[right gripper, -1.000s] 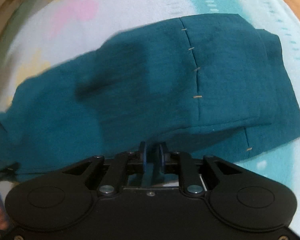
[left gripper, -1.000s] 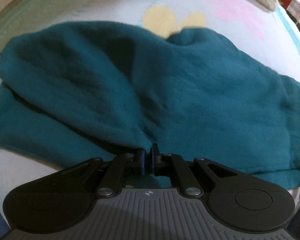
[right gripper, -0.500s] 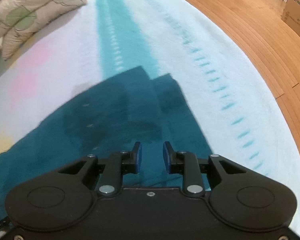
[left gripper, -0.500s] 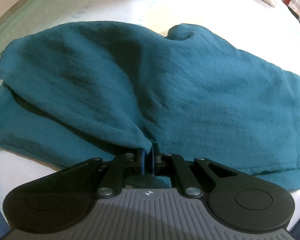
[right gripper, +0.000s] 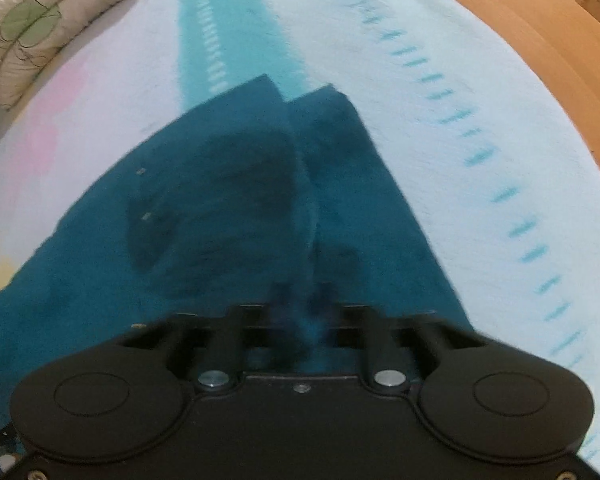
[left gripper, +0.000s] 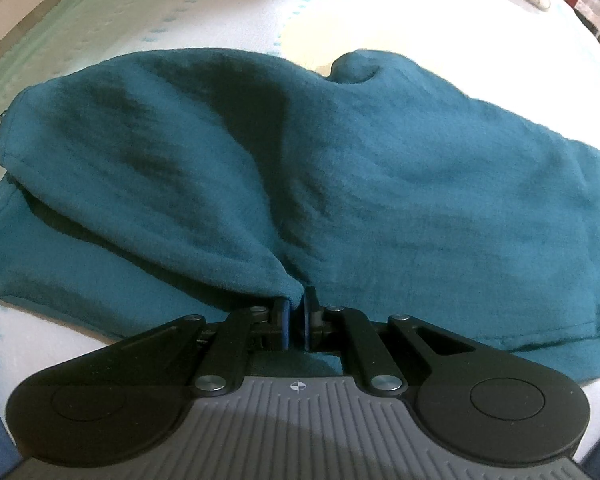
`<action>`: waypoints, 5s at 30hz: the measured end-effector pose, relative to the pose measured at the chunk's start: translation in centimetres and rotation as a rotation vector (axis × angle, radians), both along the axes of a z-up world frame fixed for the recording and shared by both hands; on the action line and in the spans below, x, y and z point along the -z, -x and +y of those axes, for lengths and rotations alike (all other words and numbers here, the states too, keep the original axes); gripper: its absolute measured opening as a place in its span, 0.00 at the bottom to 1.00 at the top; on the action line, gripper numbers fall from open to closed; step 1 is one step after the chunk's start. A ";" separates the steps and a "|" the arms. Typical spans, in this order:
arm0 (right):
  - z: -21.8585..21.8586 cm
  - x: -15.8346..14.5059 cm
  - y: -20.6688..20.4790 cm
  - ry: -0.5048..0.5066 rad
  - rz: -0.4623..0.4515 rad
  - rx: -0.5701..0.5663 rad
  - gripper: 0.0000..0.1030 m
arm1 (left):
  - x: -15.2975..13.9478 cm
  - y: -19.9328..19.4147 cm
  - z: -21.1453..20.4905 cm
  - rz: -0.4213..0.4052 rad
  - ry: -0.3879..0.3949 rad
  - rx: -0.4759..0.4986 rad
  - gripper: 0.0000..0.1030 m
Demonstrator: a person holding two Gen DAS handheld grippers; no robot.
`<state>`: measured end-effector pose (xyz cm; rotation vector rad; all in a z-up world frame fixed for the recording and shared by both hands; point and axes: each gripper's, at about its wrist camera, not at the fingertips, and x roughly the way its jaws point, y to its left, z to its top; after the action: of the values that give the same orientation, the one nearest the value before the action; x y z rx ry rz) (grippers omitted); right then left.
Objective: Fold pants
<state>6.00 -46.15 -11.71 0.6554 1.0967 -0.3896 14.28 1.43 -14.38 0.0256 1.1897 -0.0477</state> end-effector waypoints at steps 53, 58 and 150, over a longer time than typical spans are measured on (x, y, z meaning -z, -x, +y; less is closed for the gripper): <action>-2.0 1.2 2.3 0.169 0.138 -0.050 0.17 | -1.9 3.5 -0.8 -0.010 0.005 0.194 0.17; -2.3 1.2 2.6 0.153 0.127 -0.020 0.17 | -1.5 3.7 -0.9 -0.009 0.000 0.200 0.17; 41.9 -6.7 -15.7 0.303 -0.534 -1.078 0.44 | -0.5 -6.2 14.2 -0.130 0.120 -0.013 0.38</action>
<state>21.65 -4.25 -4.98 -0.1569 0.7136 0.5240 20.46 15.59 -13.89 -0.0834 1.0548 -0.1043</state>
